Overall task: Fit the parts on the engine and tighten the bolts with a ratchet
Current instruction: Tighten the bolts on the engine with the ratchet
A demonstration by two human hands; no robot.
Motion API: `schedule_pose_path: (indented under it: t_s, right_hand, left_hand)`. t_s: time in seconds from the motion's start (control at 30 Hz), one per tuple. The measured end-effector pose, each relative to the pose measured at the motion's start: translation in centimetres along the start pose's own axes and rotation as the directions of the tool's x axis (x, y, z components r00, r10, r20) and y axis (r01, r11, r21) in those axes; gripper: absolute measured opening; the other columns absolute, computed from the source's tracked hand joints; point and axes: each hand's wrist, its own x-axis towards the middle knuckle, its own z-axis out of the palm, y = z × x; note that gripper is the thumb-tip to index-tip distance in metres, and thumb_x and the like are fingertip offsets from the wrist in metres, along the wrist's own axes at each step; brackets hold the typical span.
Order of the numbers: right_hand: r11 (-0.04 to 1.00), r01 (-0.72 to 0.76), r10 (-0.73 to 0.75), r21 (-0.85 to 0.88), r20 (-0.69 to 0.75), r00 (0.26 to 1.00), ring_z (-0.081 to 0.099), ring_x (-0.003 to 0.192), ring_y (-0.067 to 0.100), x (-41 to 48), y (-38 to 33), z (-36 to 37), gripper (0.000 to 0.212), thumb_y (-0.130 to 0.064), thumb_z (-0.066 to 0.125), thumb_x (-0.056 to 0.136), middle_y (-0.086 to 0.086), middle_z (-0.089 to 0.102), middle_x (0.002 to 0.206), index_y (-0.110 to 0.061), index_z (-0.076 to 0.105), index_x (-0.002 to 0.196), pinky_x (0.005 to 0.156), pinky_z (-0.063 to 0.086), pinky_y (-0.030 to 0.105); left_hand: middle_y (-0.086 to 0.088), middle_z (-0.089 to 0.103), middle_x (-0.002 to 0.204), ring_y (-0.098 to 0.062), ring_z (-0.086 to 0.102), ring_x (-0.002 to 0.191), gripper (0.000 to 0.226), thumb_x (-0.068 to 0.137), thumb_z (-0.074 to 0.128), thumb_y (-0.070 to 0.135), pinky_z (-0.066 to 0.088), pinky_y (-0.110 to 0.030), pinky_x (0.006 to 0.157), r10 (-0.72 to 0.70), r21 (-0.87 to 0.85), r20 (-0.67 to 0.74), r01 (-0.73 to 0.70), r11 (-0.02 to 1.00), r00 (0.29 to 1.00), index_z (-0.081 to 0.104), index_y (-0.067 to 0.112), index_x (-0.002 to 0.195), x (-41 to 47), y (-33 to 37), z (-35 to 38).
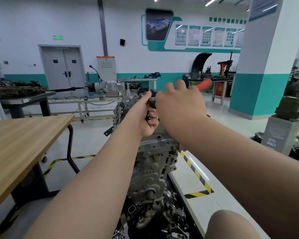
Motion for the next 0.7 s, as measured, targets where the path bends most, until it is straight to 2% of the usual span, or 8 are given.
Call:
schedule_pose_path:
  t_s: [0.1,0.17,0.2,0.33,0.47,0.57,0.67,0.7]
  right_hand:
    - [1.0,0.01,-0.01,0.0,0.021,1.0,0.049,0.096,0.026,0.2,-0.1,-0.1,0.028,-0.024,0.049,0.096,0.008,0.052,0.103,-0.011,0.052,0.12,0.07,0.032,0.035]
    - [0.98,-0.066,0.055,0.187,0.067,0.996,0.044,0.067,0.019,0.5,-0.2,0.3,0.016,-0.03,0.045,0.099,-0.001,0.046,0.077,-0.017,0.054,0.096,0.059,0.032,0.028]
    - [0.939,-0.141,0.105,0.314,0.131,0.986,0.041,0.061,0.019,0.7,-0.3,0.6,0.026,-0.036,0.042,0.1,-0.002,0.044,0.071,-0.017,0.05,0.083,0.057,0.033,0.028]
    - [0.727,-0.317,0.176,0.609,0.281,0.944,0.058,0.076,0.024,0.9,-0.5,1.4,0.043,-0.051,0.035,0.097,0.001,0.056,0.073,-0.018,0.053,0.075,0.07,0.046,0.035]
    - [0.769,-0.33,0.2,0.547,0.285,0.938,0.054,0.073,0.023,0.9,-0.3,1.2,0.042,-0.05,0.037,0.097,0.001,0.049,0.072,-0.016,0.048,0.075,0.067,0.043,0.033]
    - [0.933,-0.187,0.118,0.309,0.226,0.967,0.042,0.065,0.019,0.6,0.2,0.2,0.029,-0.03,0.046,0.098,0.001,0.042,0.072,-0.015,0.04,0.073,0.058,0.035,0.029]
    - [1.0,0.014,-0.014,0.009,0.034,0.999,0.045,0.095,0.027,0.4,0.3,-0.2,0.006,-0.019,0.048,0.095,0.008,0.047,0.091,-0.014,0.05,0.098,0.073,0.036,0.037]
    - [0.998,0.055,-0.055,-0.033,-0.016,0.998,0.045,0.102,0.029,0.3,0.3,-0.1,0.013,-0.018,0.048,0.094,0.009,0.049,0.095,-0.014,0.052,0.105,0.078,0.033,0.04]
  left_hand:
    - [0.01,0.045,0.066,-0.003,0.037,0.056,0.034,0.092,0.053,0.057,0.018,-0.015,0.049,0.008,-0.042,0.038,-0.006,0.999,0.999,0.059,0.024,0.085,0.1,-0.2,0.1]
    - [0.005,0.054,0.094,-0.012,0.046,0.087,0.047,0.091,0.05,0.06,0.025,-0.022,0.074,0.018,-0.092,0.035,-0.015,0.996,0.999,0.066,0.02,0.11,-0.2,-0.6,0.1]
    - [0.001,0.053,0.106,-0.017,0.044,0.098,0.055,0.091,0.049,0.06,0.024,-0.028,0.081,0.023,-0.105,0.034,-0.02,0.994,0.999,0.063,0.018,0.123,-0.3,-0.8,0.1]
    - [0.001,0.046,0.086,-0.014,0.04,0.076,0.037,0.093,0.051,0.05,0.022,-0.026,0.067,0.063,-0.093,0.075,-0.056,0.994,0.995,0.053,0.019,0.113,-0.5,-1.0,0.0]
    - [0.001,0.049,0.083,-0.013,0.041,0.071,0.034,0.094,0.051,0.048,0.023,-0.026,0.064,0.063,-0.09,0.055,-0.058,0.994,0.997,0.061,0.019,0.108,-0.2,-0.9,0.1]
    - [0.007,0.048,0.056,-0.007,0.038,0.047,0.042,0.093,0.054,0.048,0.024,-0.019,0.045,0.022,-0.081,0.066,-0.016,0.997,0.998,0.068,0.018,0.067,-0.3,-0.9,0.1]
    - [0.01,0.04,0.044,-0.004,0.029,0.033,0.041,0.094,0.058,0.044,0.015,-0.017,0.03,0.017,-0.043,0.051,-0.015,0.999,0.999,0.053,0.022,0.059,-0.4,-0.6,0.3]
    - [0.01,0.038,0.044,-0.004,0.028,0.033,0.041,0.093,0.059,0.045,0.014,-0.017,0.029,0.014,-0.04,0.04,-0.012,0.999,0.999,0.05,0.023,0.06,-0.4,-0.5,0.3]
